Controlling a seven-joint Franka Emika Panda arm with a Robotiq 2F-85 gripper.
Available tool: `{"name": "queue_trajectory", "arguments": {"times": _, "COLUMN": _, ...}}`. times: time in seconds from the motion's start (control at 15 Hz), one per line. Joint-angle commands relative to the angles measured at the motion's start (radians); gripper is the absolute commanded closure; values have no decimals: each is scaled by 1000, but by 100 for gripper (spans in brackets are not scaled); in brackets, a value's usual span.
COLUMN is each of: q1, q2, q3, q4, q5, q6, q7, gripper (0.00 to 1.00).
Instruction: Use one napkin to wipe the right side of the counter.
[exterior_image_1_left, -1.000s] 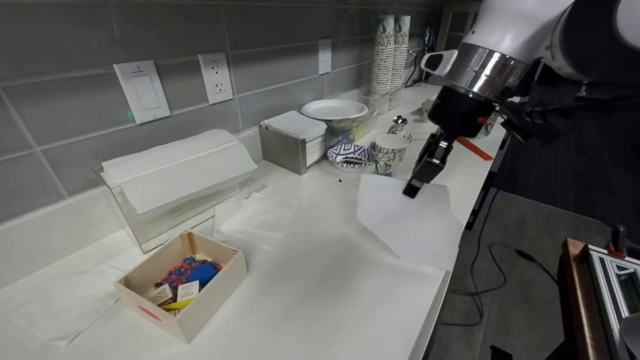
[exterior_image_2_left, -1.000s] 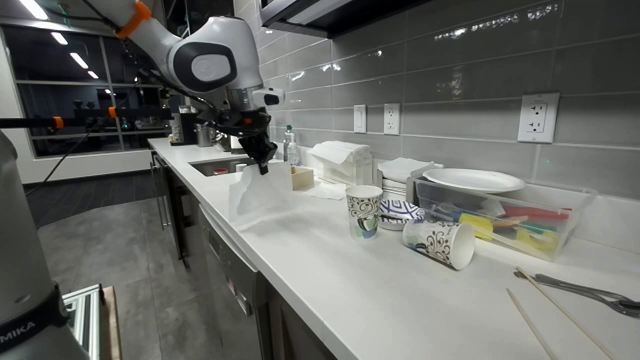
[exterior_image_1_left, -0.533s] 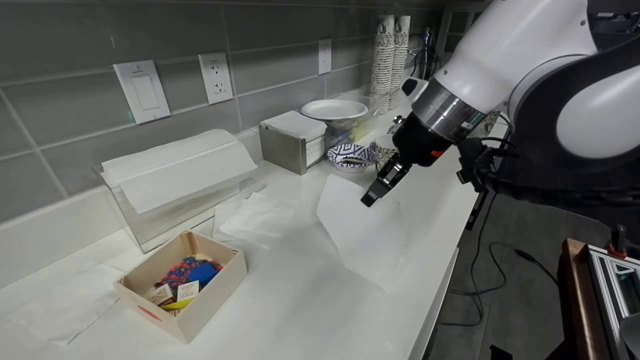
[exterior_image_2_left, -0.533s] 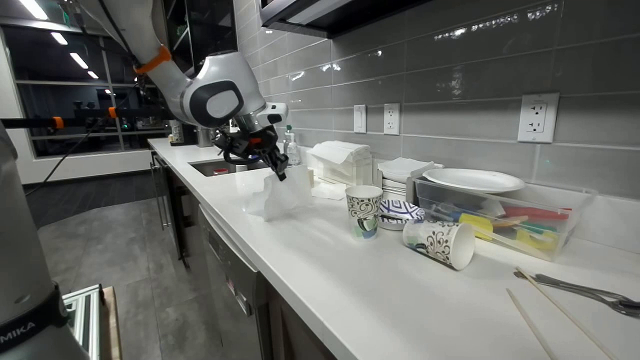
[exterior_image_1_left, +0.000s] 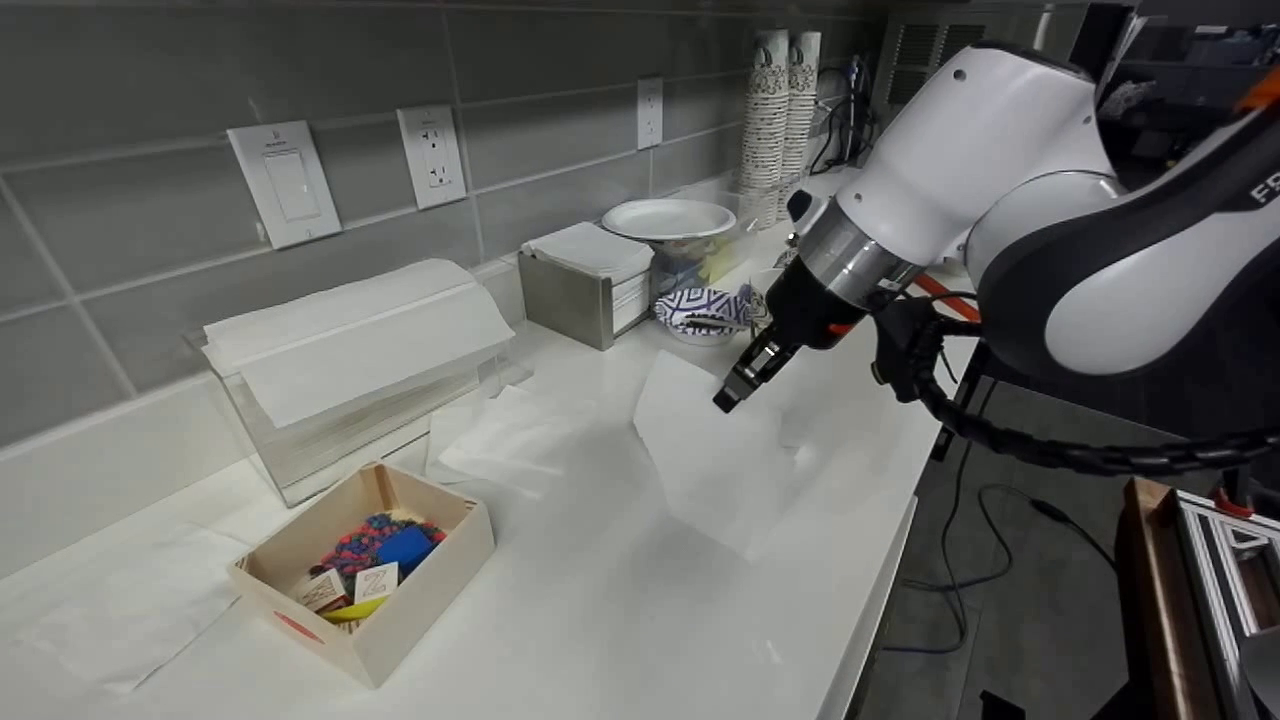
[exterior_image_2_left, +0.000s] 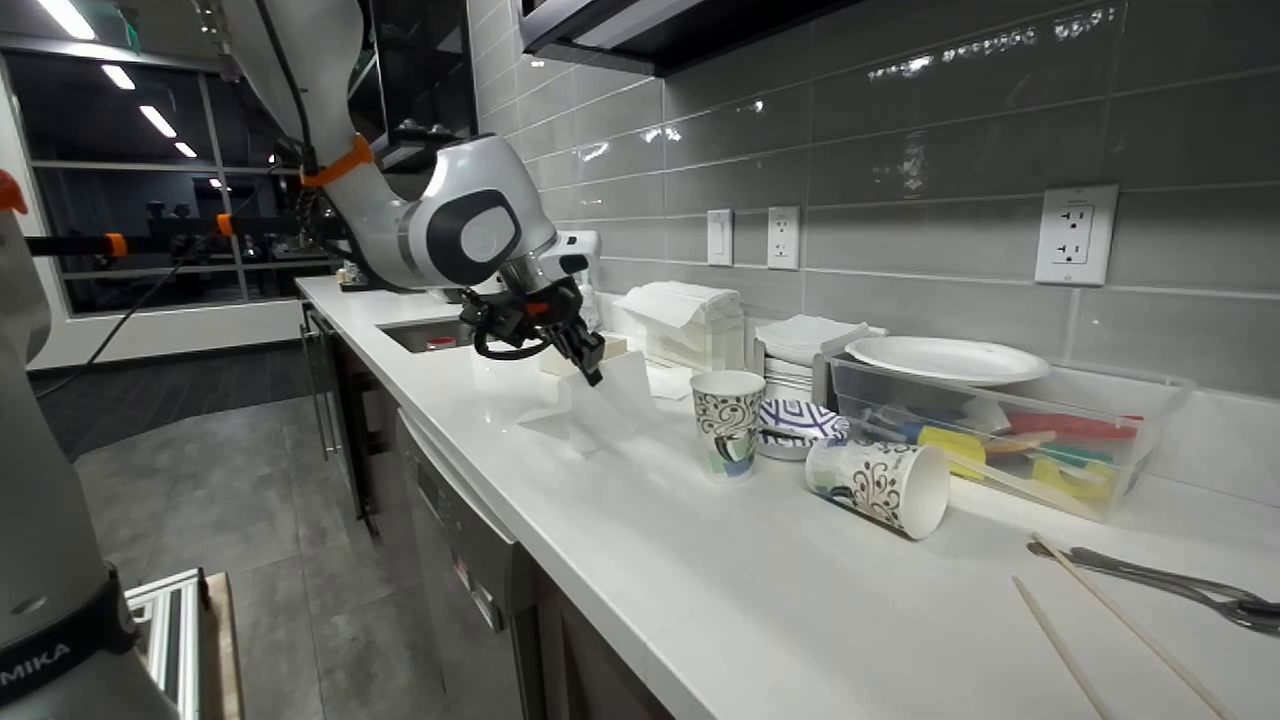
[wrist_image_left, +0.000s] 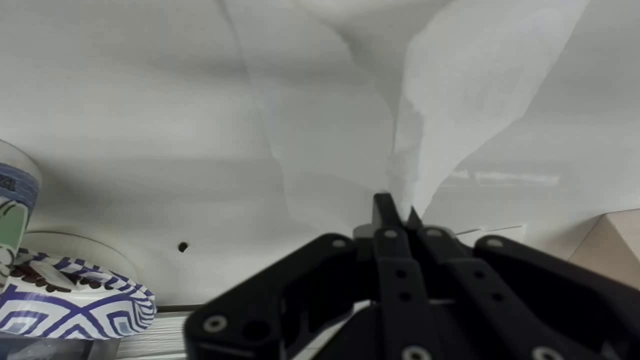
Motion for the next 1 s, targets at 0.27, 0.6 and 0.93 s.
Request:
{"name": "queue_trajectory", "arguments": {"times": 0.27, "q1": -13, "q2": -77, "q3": -2, "q4": 63, "q5": -122, "q6": -252, "q7": 86, "gripper": 40}}
{"name": "queue_trajectory", "arguments": {"times": 0.6, "q1": 22, "q2": -210, "q3": -48, "q4": 92, "q5": -3, "q6": -505, "q7": -53, "gripper": 2}}
{"name": "queue_trajectory", "arguments": {"times": 0.93, "q1": 19, "q2": -360, "q3": -96, "q4": 128, "q5": 84, "q6": -778, "q7": -135, "gripper": 0}}
